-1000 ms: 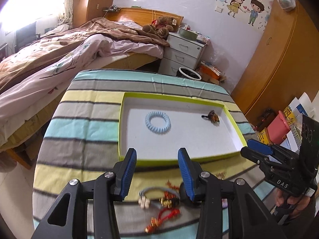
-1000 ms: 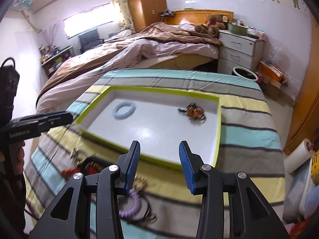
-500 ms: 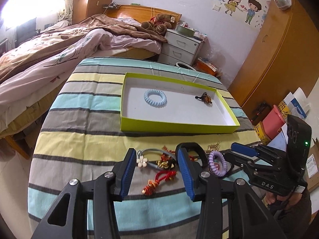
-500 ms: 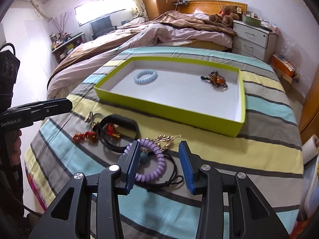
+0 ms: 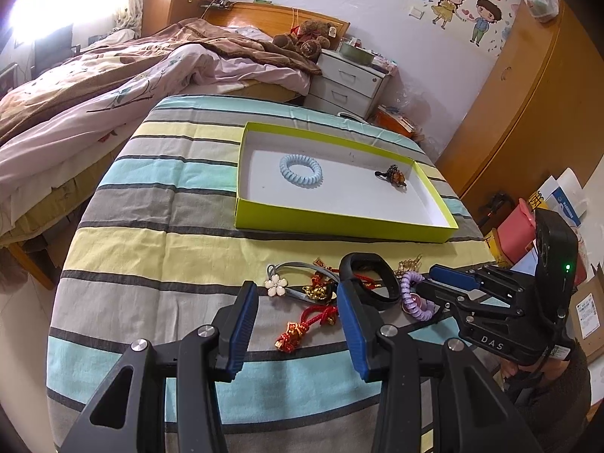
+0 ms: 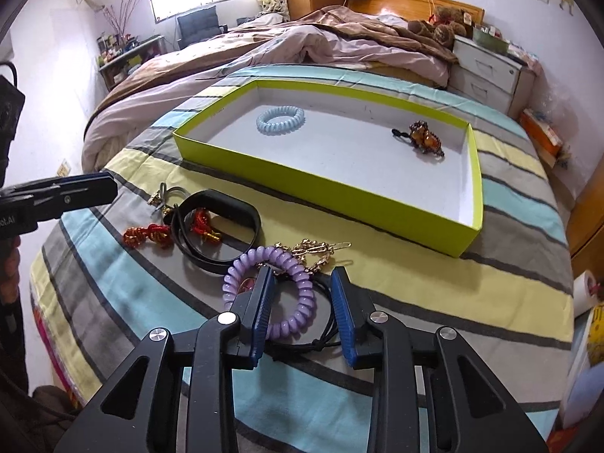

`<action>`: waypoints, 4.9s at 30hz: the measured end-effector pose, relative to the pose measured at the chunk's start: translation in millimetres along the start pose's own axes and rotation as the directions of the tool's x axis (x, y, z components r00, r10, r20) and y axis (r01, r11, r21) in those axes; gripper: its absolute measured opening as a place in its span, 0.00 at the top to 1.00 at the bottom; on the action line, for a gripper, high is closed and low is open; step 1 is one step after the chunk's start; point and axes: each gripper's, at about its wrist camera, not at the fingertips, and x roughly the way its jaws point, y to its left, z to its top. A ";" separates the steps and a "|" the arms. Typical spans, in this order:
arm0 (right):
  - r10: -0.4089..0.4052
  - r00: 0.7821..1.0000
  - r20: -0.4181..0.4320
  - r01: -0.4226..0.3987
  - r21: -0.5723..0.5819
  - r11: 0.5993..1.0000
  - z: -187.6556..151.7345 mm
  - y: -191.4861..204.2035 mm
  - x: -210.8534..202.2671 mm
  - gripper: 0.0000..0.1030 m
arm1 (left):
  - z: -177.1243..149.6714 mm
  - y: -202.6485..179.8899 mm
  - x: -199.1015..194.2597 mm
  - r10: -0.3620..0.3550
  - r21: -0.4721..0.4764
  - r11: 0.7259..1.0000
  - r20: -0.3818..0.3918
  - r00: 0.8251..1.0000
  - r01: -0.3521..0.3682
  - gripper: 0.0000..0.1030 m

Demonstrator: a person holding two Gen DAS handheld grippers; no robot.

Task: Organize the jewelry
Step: 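Grasp the purple coiled hair tie with the right tool while the left tool moves to the black wristband, then close the left tool on the black wristband and lift it, then carry the black wristband with the left tool while the right tool carries the purple hair tie to the box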

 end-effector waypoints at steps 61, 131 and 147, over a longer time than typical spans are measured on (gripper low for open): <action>0.009 0.988 0.156 -0.036 0.173 0.984 -11.9 -45.2 -41.7 0.91 | 30.1 -68.8 95.8 0.073 0.283 0.959 -0.242 0.968 -0.002 0.69; -0.050 0.983 0.177 0.004 0.249 0.968 13.0 -58.6 -46.3 0.91 | 45.5 -13.4 89.1 0.067 0.175 0.984 -0.243 0.968 -0.025 0.67; -0.056 0.983 0.174 0.008 0.264 0.965 11.8 -58.8 -46.3 0.91 | 43.1 -14.3 69.1 0.004 0.162 0.986 -0.189 0.982 0.028 0.85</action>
